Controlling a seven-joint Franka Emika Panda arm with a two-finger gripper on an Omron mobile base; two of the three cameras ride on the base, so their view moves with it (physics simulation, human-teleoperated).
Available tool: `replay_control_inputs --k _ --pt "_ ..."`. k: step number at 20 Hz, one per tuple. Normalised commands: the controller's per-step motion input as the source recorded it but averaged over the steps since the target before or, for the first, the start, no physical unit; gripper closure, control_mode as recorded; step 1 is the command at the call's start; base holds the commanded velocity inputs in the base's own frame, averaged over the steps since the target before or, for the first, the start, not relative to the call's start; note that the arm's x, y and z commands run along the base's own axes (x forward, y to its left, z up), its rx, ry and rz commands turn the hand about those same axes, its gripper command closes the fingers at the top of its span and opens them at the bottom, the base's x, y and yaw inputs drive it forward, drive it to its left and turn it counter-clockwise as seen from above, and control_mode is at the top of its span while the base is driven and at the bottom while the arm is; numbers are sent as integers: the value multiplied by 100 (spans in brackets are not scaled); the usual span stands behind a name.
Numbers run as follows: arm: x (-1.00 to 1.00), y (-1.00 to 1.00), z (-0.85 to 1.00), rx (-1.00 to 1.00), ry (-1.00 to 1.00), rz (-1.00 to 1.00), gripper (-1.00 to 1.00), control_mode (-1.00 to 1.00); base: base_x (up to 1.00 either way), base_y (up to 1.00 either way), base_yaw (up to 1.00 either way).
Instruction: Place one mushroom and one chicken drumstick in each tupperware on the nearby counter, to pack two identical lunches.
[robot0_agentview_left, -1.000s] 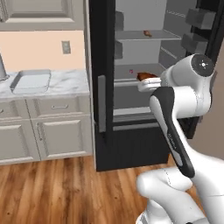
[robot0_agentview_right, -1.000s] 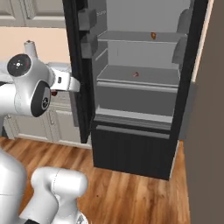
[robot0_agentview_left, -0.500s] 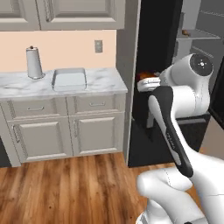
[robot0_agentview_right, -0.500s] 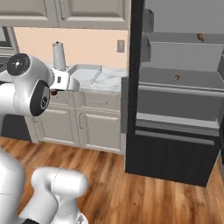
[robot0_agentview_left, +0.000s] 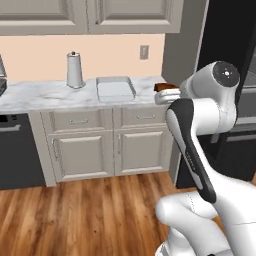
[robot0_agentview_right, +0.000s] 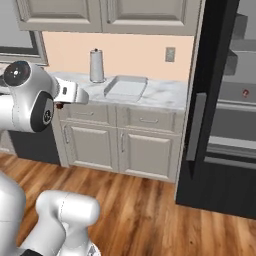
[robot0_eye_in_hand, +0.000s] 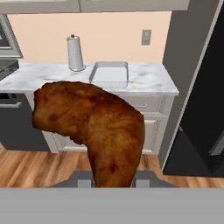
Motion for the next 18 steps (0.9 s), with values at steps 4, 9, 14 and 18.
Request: replay_control_inputs --k 4,9,14,18 --pt "0 0 0 0 0 0 100 100 19 100 0" --pt "0 0 0 0 0 0 100 100 23 100 2" --pt "0 0 0 0 0 0 100 100 31 97 55" --pt "0 0 0 0 0 0 100 100 57 80 62"
